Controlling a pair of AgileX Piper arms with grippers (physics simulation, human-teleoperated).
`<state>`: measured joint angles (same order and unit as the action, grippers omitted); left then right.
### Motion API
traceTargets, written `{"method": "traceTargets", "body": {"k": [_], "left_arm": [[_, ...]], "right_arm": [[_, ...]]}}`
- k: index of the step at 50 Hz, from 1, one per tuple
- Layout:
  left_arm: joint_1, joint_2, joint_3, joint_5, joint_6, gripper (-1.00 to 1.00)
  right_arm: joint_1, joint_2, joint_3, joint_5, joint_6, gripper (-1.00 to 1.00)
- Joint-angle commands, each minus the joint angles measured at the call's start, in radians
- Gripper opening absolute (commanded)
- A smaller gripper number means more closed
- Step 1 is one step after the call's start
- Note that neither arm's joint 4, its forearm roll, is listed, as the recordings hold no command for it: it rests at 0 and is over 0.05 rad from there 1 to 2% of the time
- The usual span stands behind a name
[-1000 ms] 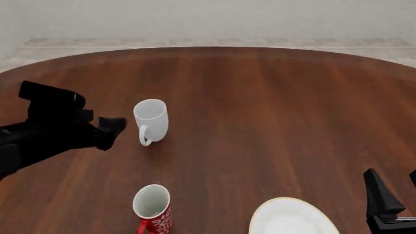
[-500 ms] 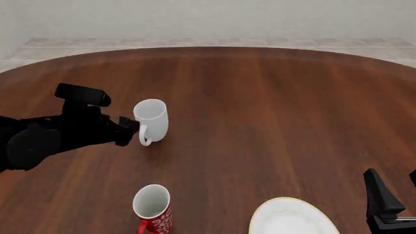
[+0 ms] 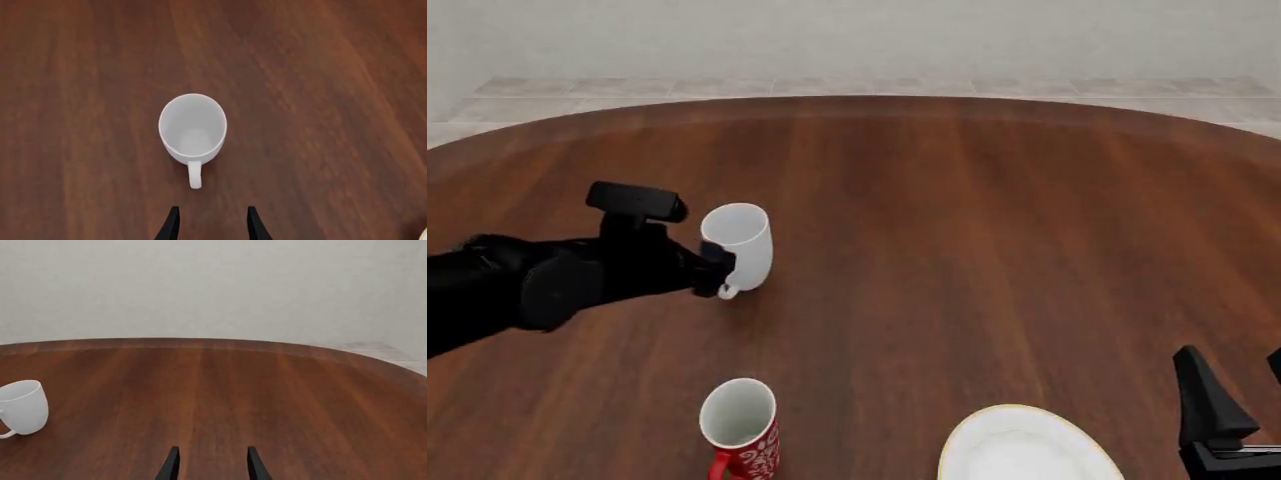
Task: Put the white mug on the plate.
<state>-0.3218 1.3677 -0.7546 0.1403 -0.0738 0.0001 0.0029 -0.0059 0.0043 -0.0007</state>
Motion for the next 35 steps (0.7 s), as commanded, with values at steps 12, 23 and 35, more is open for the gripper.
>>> {"method": "traceTargets", "body": {"k": [12, 23, 35], "left_arm": [[-0.009, 0.139, -0.015, -0.093, -0.052, 1.00], [0.004, 0.205, -0.023, -0.136, -0.056, 1.00], [0.016, 0.259, -0.037, -0.162, -0.059, 1.00]], "right_arm": [[0.000, 0.001, 0.001, -0.001, 0.000, 1.00], [0.000, 0.001, 0.001, -0.002, 0.001, 1.00], [0.000, 0.001, 0.001, -0.001, 0.000, 1.00]]}}
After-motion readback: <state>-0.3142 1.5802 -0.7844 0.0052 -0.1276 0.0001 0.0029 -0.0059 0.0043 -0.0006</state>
